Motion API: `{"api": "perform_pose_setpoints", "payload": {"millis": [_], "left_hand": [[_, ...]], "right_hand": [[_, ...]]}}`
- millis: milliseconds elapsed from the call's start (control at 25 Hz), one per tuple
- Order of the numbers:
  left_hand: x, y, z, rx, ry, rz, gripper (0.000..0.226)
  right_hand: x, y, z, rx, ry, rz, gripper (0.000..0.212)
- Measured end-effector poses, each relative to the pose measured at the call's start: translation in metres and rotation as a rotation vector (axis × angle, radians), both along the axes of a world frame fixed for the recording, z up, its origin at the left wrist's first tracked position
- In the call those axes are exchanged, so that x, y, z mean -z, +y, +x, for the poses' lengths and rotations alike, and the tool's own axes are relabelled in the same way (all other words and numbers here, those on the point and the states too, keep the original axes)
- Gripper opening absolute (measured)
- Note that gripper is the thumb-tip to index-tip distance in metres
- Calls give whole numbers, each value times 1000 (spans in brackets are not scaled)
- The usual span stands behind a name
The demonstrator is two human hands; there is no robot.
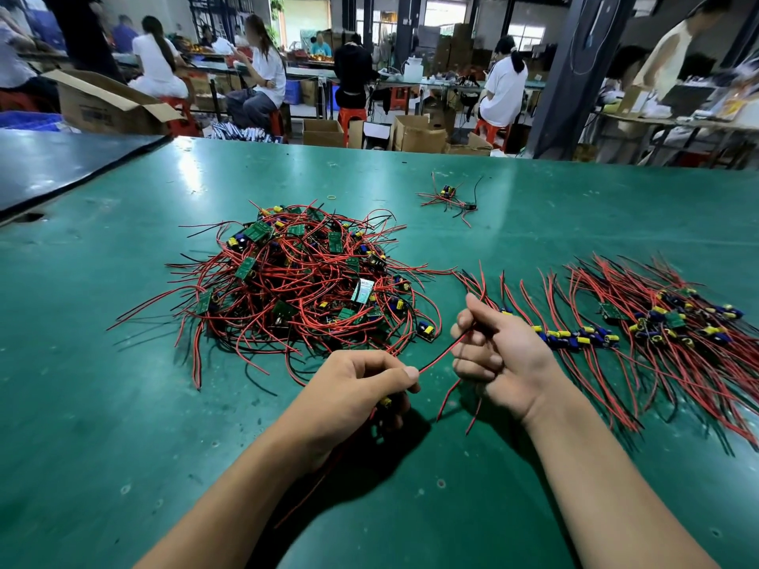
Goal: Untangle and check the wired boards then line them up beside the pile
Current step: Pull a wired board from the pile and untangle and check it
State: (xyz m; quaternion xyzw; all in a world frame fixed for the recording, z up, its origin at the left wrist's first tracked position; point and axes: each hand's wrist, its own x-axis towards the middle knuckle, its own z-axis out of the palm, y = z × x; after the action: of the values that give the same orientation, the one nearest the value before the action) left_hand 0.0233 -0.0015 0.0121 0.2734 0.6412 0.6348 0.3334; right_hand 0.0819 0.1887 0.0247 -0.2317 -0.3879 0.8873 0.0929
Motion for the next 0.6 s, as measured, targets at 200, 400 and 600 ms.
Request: {"api": "perform_pose_setpoints", "payload": {"millis": [200, 400, 600], "left_hand": [[4, 1, -2, -2, 3, 20, 18], [6, 5, -2, -127, -56, 41, 28], [1, 10, -6, -172, -286, 114, 65]], "right_hand": [[-1, -5, 1, 20, -24, 111, 46], [2, -15, -3, 79, -48, 301, 70], [3, -18, -3, 69, -70, 333, 74]]}}
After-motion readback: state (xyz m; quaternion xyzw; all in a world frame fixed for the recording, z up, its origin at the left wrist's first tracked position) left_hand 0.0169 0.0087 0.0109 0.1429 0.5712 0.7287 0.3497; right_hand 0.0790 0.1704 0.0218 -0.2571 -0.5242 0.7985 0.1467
